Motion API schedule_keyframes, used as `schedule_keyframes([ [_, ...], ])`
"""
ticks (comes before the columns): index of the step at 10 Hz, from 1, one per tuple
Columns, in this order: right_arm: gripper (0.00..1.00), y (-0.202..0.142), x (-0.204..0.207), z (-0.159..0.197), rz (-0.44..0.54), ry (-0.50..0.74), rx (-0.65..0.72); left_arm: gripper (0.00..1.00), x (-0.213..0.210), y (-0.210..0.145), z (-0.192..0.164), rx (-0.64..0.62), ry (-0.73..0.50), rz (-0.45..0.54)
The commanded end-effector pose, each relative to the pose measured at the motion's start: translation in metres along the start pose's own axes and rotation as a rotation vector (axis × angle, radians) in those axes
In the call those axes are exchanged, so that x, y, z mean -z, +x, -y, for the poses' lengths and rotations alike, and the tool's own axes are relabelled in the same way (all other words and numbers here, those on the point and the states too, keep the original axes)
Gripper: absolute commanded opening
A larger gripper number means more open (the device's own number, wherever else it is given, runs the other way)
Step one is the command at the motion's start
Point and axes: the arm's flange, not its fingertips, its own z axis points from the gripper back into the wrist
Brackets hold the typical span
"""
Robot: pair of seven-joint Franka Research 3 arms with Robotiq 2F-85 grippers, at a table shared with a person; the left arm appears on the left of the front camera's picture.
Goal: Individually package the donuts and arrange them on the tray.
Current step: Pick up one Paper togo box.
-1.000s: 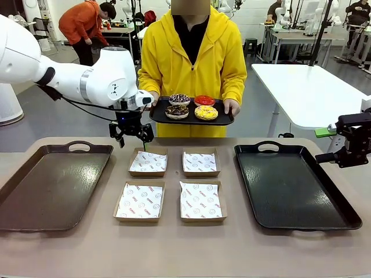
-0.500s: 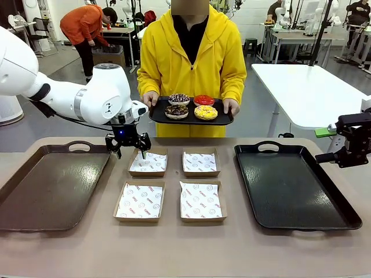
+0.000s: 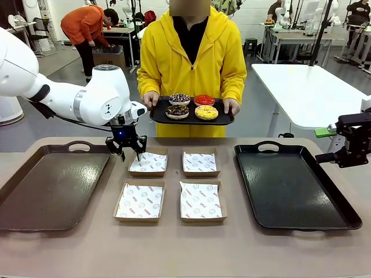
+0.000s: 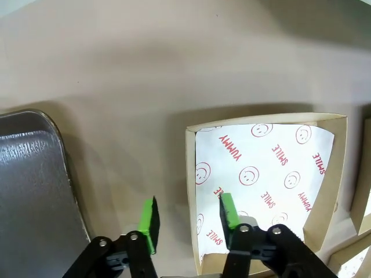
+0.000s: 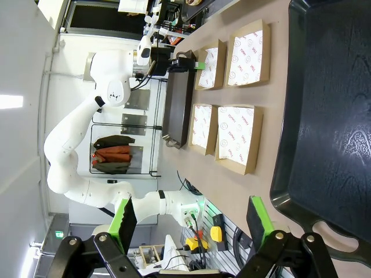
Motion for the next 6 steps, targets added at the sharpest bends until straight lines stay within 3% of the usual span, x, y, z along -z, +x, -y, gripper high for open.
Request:
schedule_keyframes([
  [1,1.0,0.0021,0.0016,0.0003,0.008,0.02,-0.004,0.0,0.003,0.0015,0.0035,-0.016,0.021,-0.027],
  [6,1.0,0.0021,0.0016,0.0003,0.008,0.02,-0.004,0.0,-0.0005,0.0042,0.0044,-0.015,0.021,-0.042],
])
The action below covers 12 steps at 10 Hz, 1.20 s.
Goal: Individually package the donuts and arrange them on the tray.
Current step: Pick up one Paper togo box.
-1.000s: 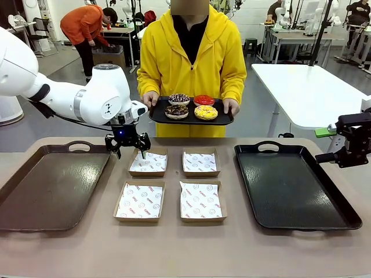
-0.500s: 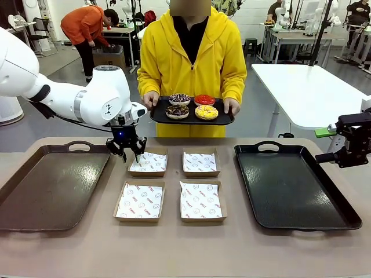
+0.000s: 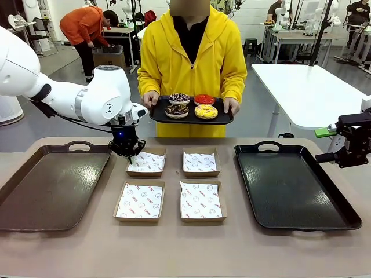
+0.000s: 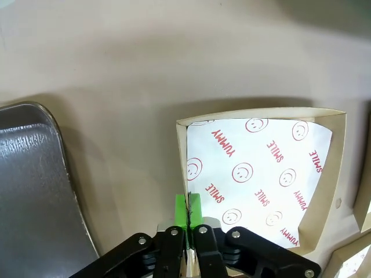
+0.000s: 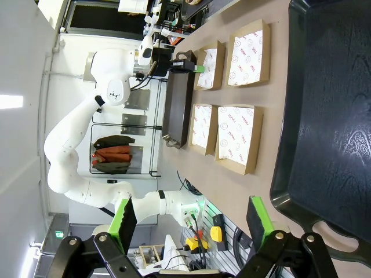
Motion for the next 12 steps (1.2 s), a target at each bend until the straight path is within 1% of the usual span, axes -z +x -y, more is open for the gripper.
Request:
schedule_keyframes([
  [1,1.0,0.002,0.002,0.0,0.008,0.02,-0.004,0.0,-0.004,0.004,0.004,-0.014,0.008,-0.009],
  [2,1.0,0.002,0.002,0.0,0.008,0.02,-0.004,0.0,-0.018,0.002,0.005,0.036,-0.019,-0.046],
  [3,1.0,0.002,0.002,0.0,0.008,0.02,-0.004,0.0,-0.044,0.0,0.002,0.032,-0.016,-0.026],
  [4,1.0,0.002,0.002,0.0,0.008,0.02,-0.004,0.0,-0.074,-0.003,-0.003,0.032,-0.014,-0.03],
  [6,1.0,0.002,0.002,0.0,0.008,0.02,-0.004,0.0,-0.133,-0.013,-0.013,0.024,-0.014,0.02],
  [7,1.0,0.002,0.002,0.0,0.008,0.02,-0.004,0.0,-0.154,-0.017,-0.018,0.016,-0.017,0.038],
  [9,1.0,0.002,0.002,0.0,0.008,0.02,-0.004,0.0,-0.18,-0.014,-0.024,-0.005,-0.039,0.052],
  [10,1.0,0.002,0.002,0.0,0.008,0.02,-0.004,0.0,-0.183,-0.011,-0.027,-0.012,-0.049,0.027],
  [11,1.0,0.002,0.002,0.0,0.008,0.02,-0.004,0.0,-0.186,-0.019,-0.02,-0.009,-0.011,0.068],
  [12,1.0,0.002,0.002,0.0,0.008,0.02,-0.004,0.0,-0.186,-0.019,-0.02,-0.009,-0.011,0.068],
])
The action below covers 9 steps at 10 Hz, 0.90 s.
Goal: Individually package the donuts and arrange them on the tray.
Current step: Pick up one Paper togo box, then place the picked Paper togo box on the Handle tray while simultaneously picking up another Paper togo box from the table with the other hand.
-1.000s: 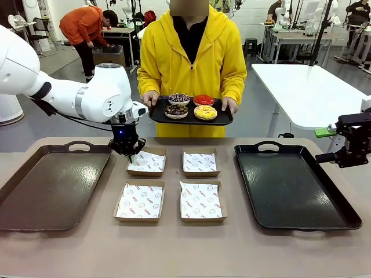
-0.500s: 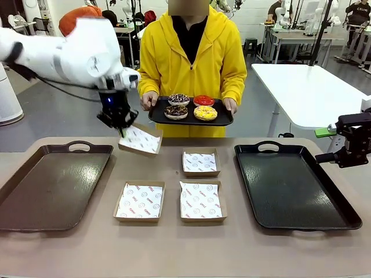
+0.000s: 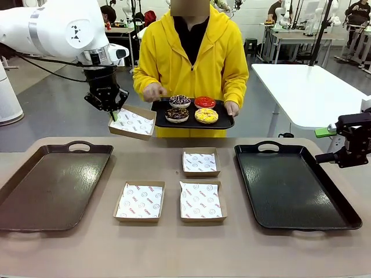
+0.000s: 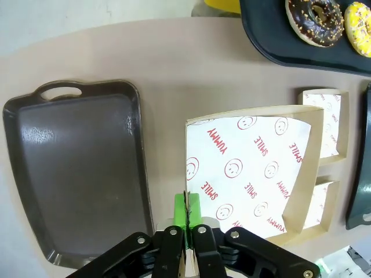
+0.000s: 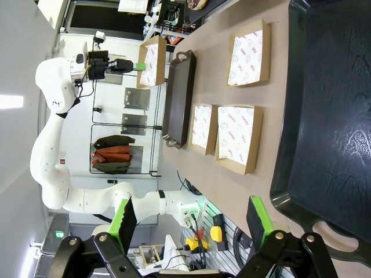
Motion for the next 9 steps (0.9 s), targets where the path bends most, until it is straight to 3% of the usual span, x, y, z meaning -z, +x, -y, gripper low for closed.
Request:
schedule_keyframes([
  [1,1.0,0.0021,0.0014,0.0001,0.008,0.02,-0.005,0.0,0.0034,-0.0016,0.002,0.006,0.009,0.007],
  [9,1.0,0.0021,0.0014,0.0001,0.008,0.02,-0.005,0.0,0.0034,-0.0016,0.002,0.006,0.009,0.007],
])
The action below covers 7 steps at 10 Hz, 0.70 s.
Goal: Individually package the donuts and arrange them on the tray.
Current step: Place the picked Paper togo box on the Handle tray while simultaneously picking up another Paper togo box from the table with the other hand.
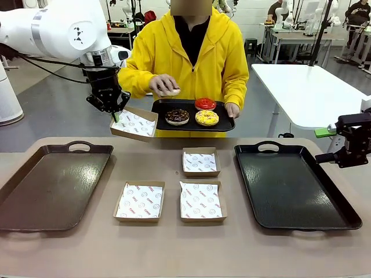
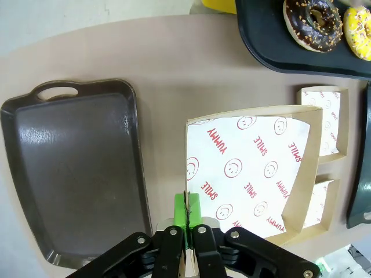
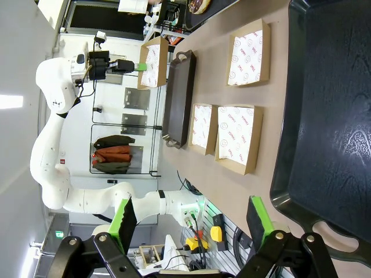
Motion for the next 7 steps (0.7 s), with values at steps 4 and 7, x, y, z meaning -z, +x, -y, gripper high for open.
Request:
schedule_keyframes([
  [4,1.0,0.0021,0.0014,0.0001,0.008,0.02,-0.005,0.0,0.0011,-0.0004,-0.002,-0.001,0.009,0.011],
  [7,1.0,0.0021,0.0014,0.0001,0.008,0.02,-0.005,0.0,0.0011,-0.0004,-0.002,-0.001,0.009,0.011],
])
